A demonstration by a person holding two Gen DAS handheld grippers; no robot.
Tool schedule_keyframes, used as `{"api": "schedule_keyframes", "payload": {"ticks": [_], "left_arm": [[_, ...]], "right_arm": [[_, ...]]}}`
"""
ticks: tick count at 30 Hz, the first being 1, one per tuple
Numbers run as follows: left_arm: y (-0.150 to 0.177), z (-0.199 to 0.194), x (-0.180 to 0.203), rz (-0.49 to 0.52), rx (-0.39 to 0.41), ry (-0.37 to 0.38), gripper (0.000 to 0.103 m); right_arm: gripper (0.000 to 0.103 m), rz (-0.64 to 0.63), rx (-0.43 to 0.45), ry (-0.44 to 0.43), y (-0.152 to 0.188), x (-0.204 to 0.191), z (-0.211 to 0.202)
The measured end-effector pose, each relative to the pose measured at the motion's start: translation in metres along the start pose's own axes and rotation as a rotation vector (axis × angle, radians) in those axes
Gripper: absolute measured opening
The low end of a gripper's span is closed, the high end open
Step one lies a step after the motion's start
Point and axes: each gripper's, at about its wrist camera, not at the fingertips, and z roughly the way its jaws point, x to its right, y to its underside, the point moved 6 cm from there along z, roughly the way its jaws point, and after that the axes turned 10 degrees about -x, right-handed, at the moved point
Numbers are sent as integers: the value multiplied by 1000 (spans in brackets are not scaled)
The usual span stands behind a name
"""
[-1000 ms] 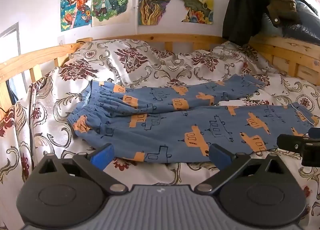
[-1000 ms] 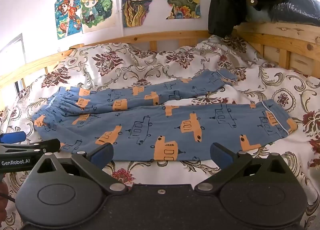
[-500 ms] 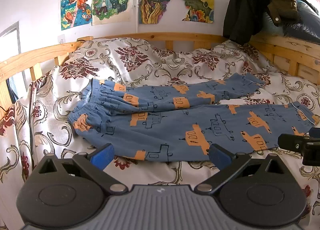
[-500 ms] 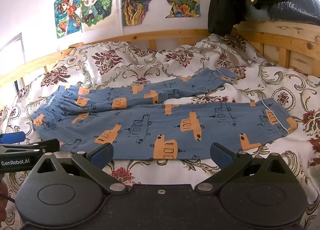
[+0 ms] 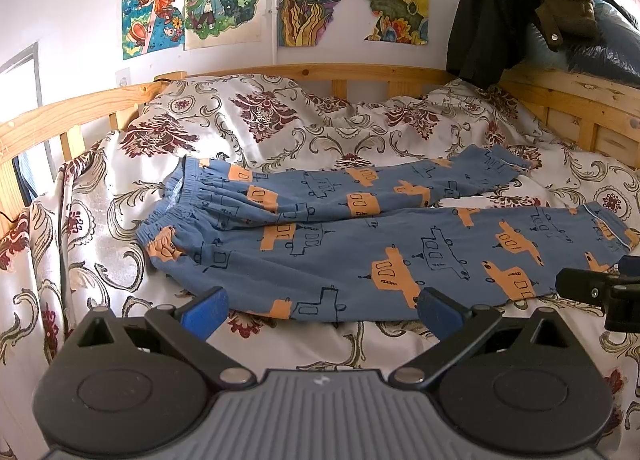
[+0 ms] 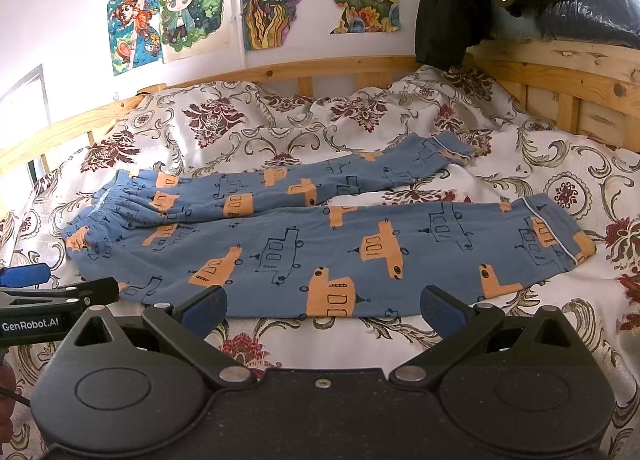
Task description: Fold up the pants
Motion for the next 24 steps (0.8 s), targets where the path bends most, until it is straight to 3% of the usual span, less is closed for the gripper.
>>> {"api": "schedule_keyframes", "payload": {"ticks": [24], "left_arm": [[1,4,0,-9,-21,-6,103]], "right_arm": [[102,9,-21,-2,-2,-2,3]]}}
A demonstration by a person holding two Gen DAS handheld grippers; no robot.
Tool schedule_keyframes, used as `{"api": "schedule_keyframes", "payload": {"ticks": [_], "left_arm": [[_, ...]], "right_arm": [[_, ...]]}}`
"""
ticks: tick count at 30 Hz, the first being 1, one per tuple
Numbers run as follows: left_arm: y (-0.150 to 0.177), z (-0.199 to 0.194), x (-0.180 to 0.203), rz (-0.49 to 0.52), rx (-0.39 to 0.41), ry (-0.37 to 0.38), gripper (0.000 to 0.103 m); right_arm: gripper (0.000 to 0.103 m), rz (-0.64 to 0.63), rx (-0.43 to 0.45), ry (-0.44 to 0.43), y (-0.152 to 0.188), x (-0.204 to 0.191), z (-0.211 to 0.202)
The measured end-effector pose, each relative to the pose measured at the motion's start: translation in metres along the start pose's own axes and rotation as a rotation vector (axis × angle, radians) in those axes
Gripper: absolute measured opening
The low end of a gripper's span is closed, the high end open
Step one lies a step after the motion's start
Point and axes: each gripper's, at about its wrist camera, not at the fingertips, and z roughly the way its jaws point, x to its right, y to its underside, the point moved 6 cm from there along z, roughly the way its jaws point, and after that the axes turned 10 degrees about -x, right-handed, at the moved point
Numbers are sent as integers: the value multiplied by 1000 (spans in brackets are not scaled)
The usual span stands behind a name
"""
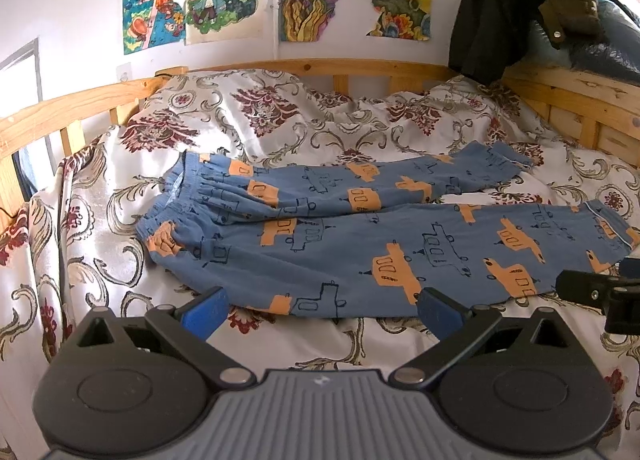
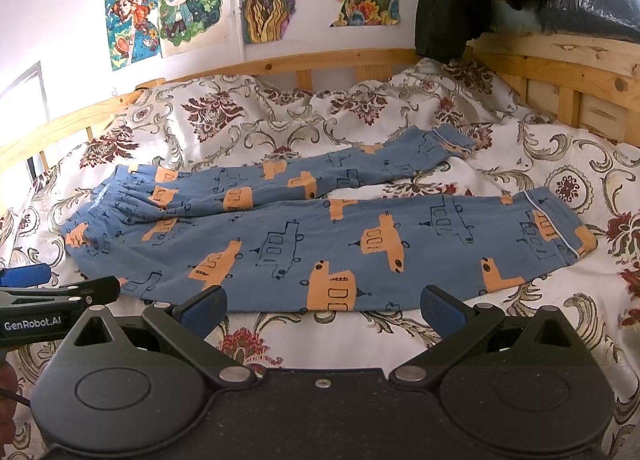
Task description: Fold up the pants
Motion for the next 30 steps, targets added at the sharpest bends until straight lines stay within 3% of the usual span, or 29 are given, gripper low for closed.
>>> {"api": "schedule_keyframes", "payload": {"ticks": [5,7,16,19,22,25,30], "left_arm": [[-8,5,1,-5,-39,-9,103],[-18,7,2,1,-57,-21,103],[-84,28,1,125,-246,-20,103],[-112,44,-1,179,-311,-21,103],[-143,70,-2,241,-357,-37,103],[-181,103,-2,293,-330,-33,103],[-244,173,-6,315,-248,81,103]], "right_arm": [[102,5,-63,5,1,3,12],[102,-8,-81,-6,-18,-2,11],[102,-256,-101,-192,-82,8,14],[102,-322,-108,-219,-108,22,32],[103,-345,-169,-285,-139,39,64],[102,-364,-226,-343,-179,52,103],[102,-544,-279,-378,-243,54,179]]}}
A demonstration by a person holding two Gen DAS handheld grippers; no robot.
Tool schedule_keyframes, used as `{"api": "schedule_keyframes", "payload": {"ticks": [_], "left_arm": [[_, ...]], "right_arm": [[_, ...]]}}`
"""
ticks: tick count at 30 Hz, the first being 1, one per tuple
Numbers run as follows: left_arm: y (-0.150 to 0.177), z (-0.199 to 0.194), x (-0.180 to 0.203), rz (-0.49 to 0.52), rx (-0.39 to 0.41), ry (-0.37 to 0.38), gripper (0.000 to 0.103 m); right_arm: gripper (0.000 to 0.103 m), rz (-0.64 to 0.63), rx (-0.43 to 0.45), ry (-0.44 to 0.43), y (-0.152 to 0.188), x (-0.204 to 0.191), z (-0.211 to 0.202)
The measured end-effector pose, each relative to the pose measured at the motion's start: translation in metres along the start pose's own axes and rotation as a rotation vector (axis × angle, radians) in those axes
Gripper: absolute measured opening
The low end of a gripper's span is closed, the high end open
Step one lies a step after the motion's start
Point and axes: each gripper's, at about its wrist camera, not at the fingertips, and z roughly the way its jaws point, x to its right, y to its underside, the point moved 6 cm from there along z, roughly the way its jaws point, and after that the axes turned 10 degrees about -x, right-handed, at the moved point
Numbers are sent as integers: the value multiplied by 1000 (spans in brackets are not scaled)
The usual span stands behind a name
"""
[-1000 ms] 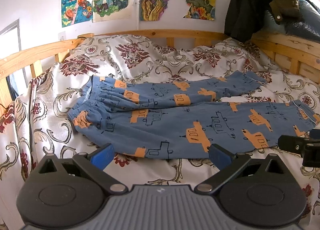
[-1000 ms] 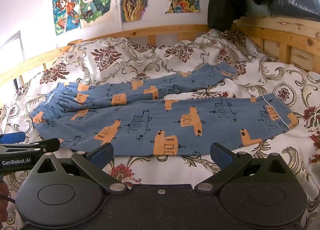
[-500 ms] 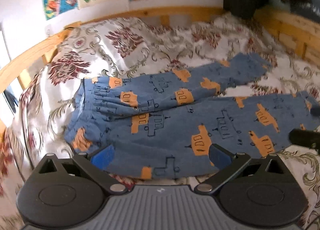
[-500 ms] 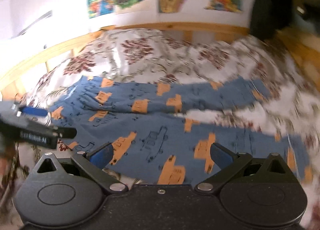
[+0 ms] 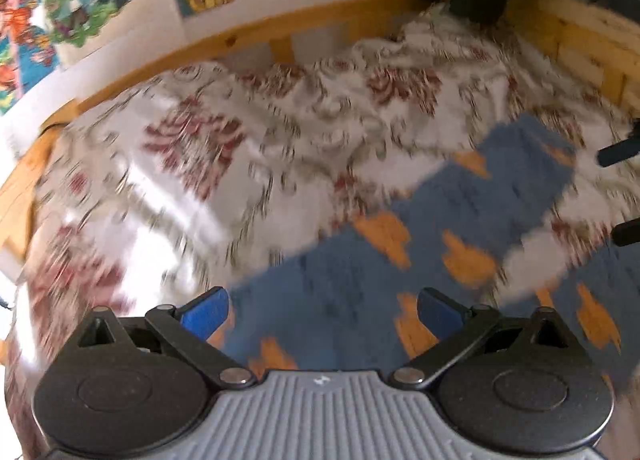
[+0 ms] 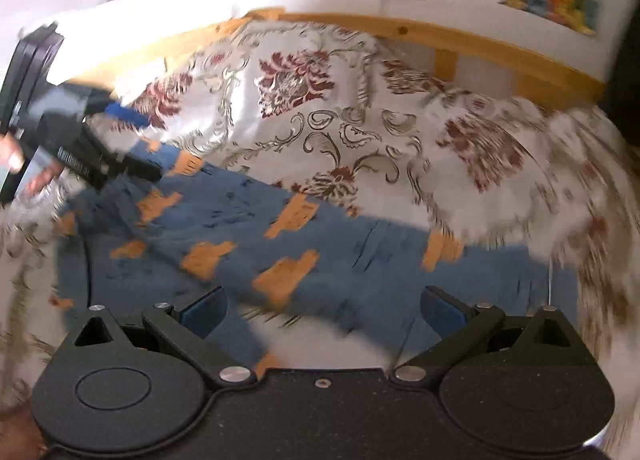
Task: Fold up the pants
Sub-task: 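Lower both grippers onto the pant legs' hem ends and close them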
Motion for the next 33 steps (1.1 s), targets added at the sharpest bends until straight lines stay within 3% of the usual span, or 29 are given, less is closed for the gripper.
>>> {"api": "schedule_keyframes", "payload": {"ticks": [5,9,11,14,18,21,27,29,32,33], "left_arm": [[-48,67,-8,19,-25,120,103],[-68,123,6,182,-61,176,100],[-72,144,11,242,-80,183,90],[-74,173,13,268,-155,280,82],[-65,194,14,272,-264,443,79],[-59,200,14,297,-280,478,78],[-60,199,8,300,-295,460,51],[-58,196,6,299,-290,448,38],[-58,192,5,295,-295,427,21],[-59,190,7,293,-294,419,17]], "right_arm": [[102,-85,-89,-111,-59,38,70],[102,-132,-172,-123,-83,57,122],[99,-143,-209,-117,-88,70,141],[92,-155,-250,-116,-91,89,160],[85,-179,-291,-170,-91,106,170],[80,-162,-313,-200,-92,113,179],[54,-211,-367,-249,-86,105,185],[33,-210,-364,-236,-85,104,184],[15,-245,-363,-242,-81,96,180],[15,-263,-361,-240,-78,92,178]]}}
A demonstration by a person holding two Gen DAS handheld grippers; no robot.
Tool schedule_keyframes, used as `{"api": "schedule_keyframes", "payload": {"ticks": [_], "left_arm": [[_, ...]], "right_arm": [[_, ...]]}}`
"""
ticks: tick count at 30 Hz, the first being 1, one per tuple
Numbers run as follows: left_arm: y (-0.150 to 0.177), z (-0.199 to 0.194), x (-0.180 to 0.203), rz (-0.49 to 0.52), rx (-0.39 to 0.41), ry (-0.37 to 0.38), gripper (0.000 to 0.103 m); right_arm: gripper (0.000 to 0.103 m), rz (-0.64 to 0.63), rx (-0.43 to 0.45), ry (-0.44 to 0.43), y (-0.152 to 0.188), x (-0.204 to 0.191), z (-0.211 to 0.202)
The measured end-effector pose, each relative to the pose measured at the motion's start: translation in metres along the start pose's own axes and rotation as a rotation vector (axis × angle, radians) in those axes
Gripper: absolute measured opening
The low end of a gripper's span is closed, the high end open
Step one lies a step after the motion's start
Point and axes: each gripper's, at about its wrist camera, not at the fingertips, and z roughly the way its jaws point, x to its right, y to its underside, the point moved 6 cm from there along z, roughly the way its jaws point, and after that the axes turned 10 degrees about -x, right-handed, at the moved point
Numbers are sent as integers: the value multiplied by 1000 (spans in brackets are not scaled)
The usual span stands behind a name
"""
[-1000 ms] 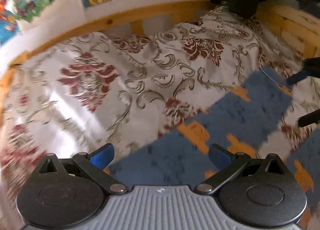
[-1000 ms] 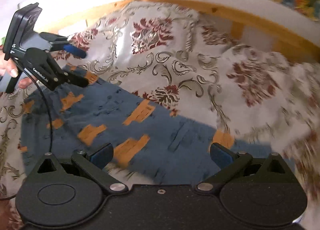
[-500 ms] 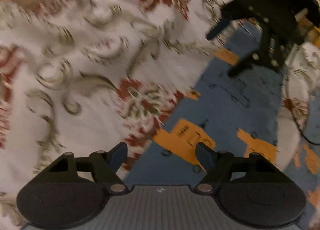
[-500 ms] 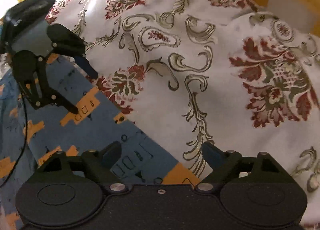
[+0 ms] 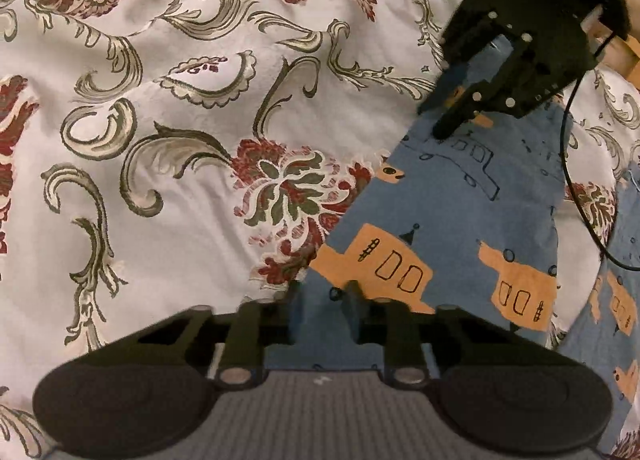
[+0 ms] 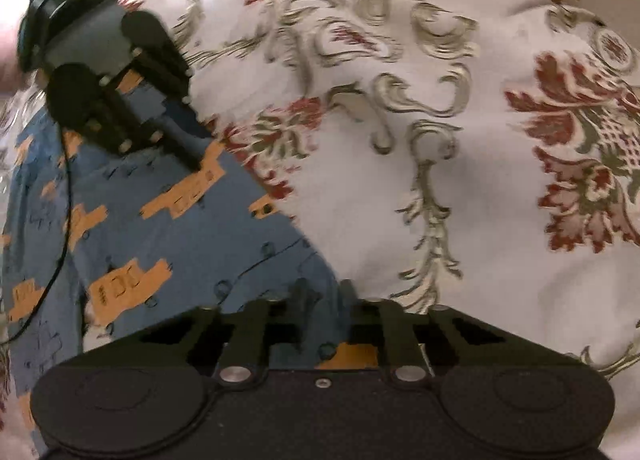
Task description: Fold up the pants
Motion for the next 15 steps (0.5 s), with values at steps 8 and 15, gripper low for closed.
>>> {"api": "schedule_keyframes", "payload": {"ticks": [8,15], "left_arm": [[-2,-5,21,-71,46,-152,3],[-9,-31,26,-49,138,-325,3]], "right_arm": [[2,-35,60,156,8,-24,-5],[2,-54,144,417,-6,-31,-18]]}}
